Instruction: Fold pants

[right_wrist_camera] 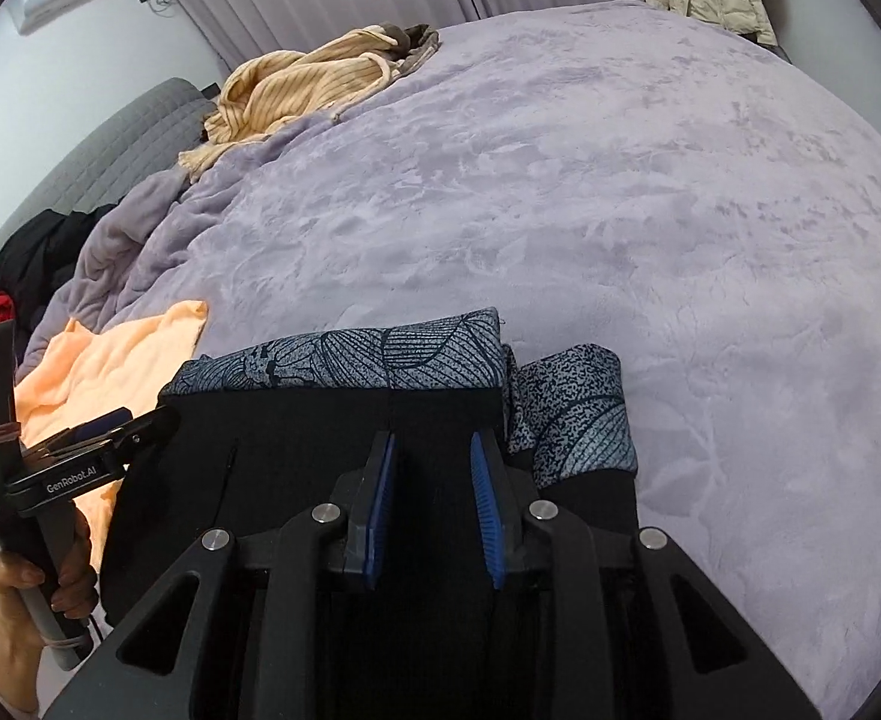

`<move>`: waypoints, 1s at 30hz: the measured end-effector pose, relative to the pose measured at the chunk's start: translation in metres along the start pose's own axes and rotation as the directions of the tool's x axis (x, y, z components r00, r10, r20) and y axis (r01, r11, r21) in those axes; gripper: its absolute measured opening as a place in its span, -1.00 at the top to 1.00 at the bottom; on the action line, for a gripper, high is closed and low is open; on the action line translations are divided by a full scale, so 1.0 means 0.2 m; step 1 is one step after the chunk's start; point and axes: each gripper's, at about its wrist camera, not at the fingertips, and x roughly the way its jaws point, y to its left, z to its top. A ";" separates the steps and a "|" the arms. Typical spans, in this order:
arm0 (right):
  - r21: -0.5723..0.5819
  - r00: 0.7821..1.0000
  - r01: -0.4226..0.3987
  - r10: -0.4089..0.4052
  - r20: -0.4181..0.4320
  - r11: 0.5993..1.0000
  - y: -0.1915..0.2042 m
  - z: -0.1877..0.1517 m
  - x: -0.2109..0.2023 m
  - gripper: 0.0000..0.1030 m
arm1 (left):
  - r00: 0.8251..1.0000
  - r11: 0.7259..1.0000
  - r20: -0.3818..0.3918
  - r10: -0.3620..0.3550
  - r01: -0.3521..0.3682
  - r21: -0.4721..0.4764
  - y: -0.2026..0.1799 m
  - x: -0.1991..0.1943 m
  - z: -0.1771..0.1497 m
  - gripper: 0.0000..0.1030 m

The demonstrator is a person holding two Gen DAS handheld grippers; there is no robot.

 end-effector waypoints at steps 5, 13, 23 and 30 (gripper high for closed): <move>0.140 0.985 -0.173 0.171 0.022 0.975 -0.13 -0.14 -0.21 -0.21 | 0.998 0.997 0.050 -0.029 0.026 0.067 0.01 -0.20 -0.09 -0.83; 0.357 0.927 -0.371 0.366 0.084 0.858 -0.33 -0.47 -0.39 -0.19 | 0.987 0.986 0.009 -0.158 0.158 0.053 -0.06 -0.26 -0.26 -0.83; 0.384 0.913 -0.403 0.394 0.107 0.831 -0.29 -0.52 -0.34 0.56 | 0.982 0.980 -0.042 -0.183 0.178 -0.092 -0.04 -0.15 -0.39 -0.99; 0.368 0.958 -0.276 0.285 0.031 0.888 -0.30 -0.58 -0.27 0.55 | 0.998 0.997 0.027 -0.051 0.050 0.050 -0.16 -0.23 -0.40 -0.99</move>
